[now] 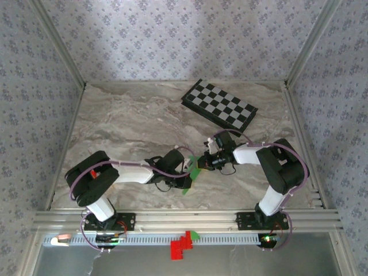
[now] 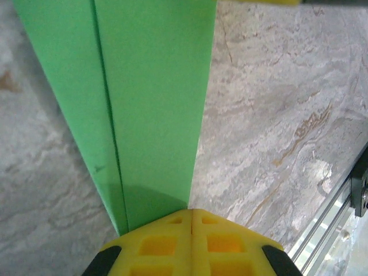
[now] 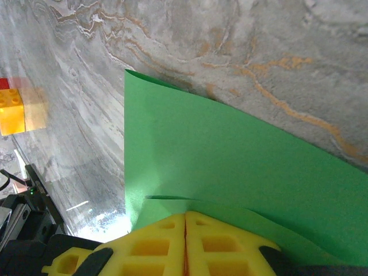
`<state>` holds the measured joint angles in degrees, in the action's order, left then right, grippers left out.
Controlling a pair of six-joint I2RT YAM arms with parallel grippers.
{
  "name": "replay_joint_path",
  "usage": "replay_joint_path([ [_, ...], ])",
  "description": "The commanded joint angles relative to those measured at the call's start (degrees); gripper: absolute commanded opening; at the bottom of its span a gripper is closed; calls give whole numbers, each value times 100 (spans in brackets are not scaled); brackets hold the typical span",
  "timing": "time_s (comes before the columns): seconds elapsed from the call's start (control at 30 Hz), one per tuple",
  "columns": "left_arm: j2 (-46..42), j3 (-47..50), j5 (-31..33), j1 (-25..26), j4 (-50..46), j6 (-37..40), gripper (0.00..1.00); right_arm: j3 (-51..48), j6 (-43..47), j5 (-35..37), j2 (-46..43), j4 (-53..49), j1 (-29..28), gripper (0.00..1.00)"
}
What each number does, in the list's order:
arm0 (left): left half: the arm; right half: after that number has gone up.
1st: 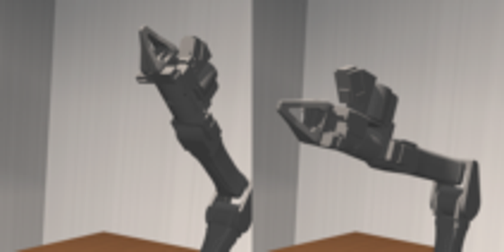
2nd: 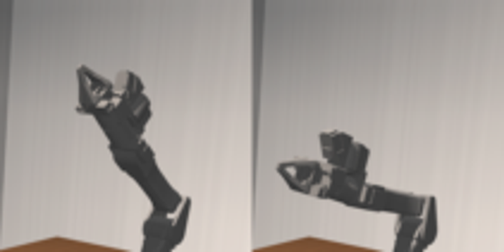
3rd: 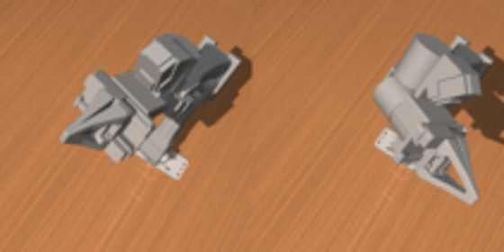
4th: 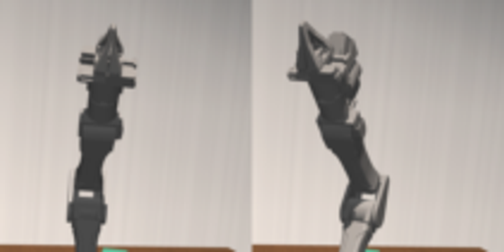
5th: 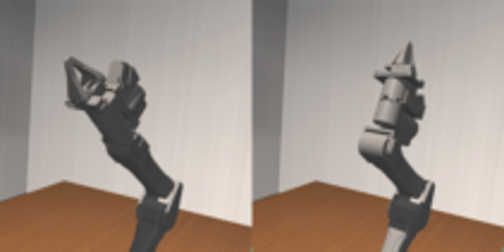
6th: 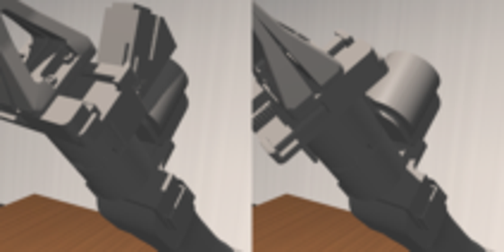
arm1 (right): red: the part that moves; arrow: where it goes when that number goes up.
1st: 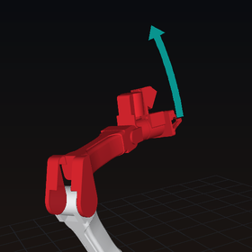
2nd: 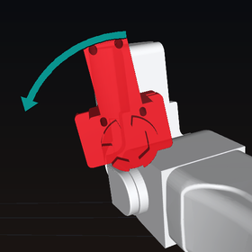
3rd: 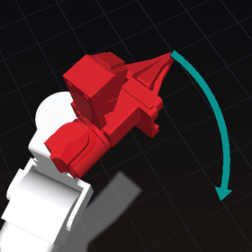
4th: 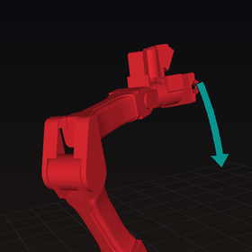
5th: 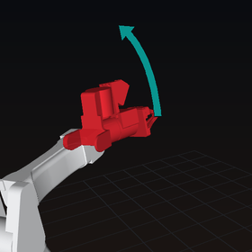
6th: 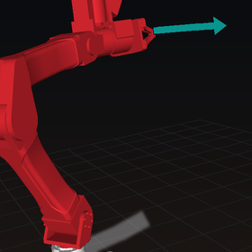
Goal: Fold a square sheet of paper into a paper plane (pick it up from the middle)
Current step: Fold the wing for the fifth time at the center of the table.
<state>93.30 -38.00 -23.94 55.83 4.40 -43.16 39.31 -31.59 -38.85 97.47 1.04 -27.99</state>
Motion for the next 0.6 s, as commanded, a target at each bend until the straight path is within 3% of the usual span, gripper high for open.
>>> replay_joint_path([
  [0.0,-76,294,-103,129,-817,-78,2,-156,175,835,404,-580,47,9],
  [0.4,-529,305,-320,125,-970,-16,3,-63,280,792,424,-729,39,10],
  [0.57,-1091,274,-259,-206,-1025,-2,6,101,357,628,304,-772,-14,11],
])
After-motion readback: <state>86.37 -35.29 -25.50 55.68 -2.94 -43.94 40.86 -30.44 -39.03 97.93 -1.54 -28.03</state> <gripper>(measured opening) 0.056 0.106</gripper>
